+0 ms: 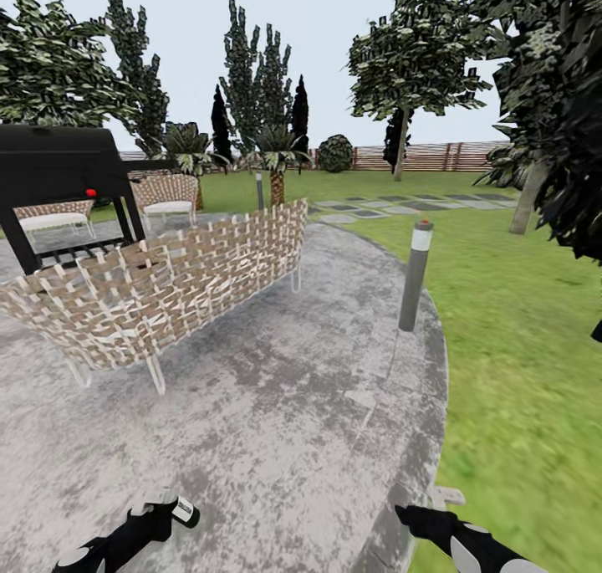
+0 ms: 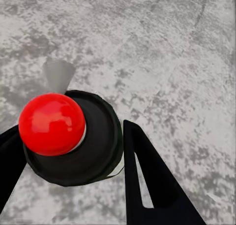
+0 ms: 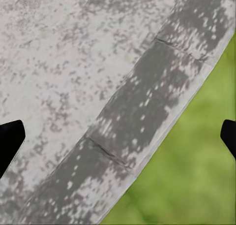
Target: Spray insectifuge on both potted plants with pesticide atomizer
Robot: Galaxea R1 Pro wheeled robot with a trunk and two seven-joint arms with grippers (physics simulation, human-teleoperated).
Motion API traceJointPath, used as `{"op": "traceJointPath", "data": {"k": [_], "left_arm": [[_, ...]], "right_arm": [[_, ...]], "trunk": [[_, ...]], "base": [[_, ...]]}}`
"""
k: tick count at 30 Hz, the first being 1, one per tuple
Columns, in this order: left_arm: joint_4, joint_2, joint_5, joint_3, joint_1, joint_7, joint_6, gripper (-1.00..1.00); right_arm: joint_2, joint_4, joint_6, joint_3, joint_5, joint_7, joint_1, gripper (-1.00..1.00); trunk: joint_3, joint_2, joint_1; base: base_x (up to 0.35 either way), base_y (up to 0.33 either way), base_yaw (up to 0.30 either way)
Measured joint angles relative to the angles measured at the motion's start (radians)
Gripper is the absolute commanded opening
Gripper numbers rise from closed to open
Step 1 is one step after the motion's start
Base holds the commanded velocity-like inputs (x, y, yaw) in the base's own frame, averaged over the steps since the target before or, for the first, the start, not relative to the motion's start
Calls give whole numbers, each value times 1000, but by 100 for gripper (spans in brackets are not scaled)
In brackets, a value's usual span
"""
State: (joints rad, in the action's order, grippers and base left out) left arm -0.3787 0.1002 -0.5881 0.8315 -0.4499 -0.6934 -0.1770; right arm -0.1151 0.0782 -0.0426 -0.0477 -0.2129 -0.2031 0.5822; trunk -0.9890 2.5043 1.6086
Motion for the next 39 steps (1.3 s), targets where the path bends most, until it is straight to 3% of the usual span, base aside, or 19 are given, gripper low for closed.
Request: {"op": "traceJointPath", "data": {"k": [17, 34, 38, 39], "left_arm": [[0, 0, 0, 0, 0, 0, 0, -100], [0, 0, 0, 0, 0, 0, 0, -100], [-1, -6, -1, -3, 0, 3, 1, -100], [-2, -22, -1, -6, 0, 4, 0, -100]], "right_arm": [[-1, 0, 0, 1, -2, -1, 0, 100], [0, -1, 0, 0, -1, -5, 0, 100], [6, -3, 0, -5, 4, -2, 0, 100], [8, -3, 0, -6, 6, -1, 0, 100]], "trunk": [[0, 0, 0], [3, 0, 0], [3, 0, 0], [3, 0, 0]], "base": [[337, 0, -4], [337, 0, -111], [338, 0, -3], [339, 0, -1]]}}
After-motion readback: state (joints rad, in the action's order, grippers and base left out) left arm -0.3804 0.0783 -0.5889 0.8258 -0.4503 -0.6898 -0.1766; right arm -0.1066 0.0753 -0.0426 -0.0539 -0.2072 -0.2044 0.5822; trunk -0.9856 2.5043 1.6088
